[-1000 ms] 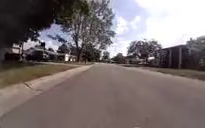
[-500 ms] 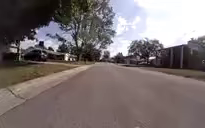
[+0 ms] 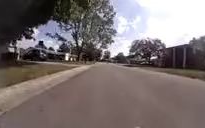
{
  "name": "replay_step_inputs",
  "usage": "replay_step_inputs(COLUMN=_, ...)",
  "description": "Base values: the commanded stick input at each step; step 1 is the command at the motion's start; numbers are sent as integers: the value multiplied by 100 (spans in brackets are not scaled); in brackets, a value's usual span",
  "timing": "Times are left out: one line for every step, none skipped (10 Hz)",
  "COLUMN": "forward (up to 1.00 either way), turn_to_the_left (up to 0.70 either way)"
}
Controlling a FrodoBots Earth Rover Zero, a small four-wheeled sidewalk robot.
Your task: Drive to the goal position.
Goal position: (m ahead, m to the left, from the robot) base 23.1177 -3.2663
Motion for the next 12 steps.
replay_step_inputs(forward=100, turn_to_the_left=0)
replay_step_inputs(forward=100, turn_to_the_left=0)
replay_step_inputs(forward=100, turn_to_the_left=-6)
replay_step_inputs(forward=100, turn_to_the_left=-30)
replay_step_inputs(forward=100, turn_to_the_left=-16)
replay_step_inputs(forward=100, turn_to_the_left=-6)
replay_step_inputs(forward=100, turn_to_the_left=0)
replay_step_inputs(forward=100, turn_to_the_left=0)
replay_step_inputs(forward=100, turn_to_the_left=0)
replay_step_inputs(forward=100, turn_to_the_left=0)
replay_step_inputs(forward=100, turn_to_the_left=0)
replay_step_inputs(forward=100, turn_to_the_left=0)
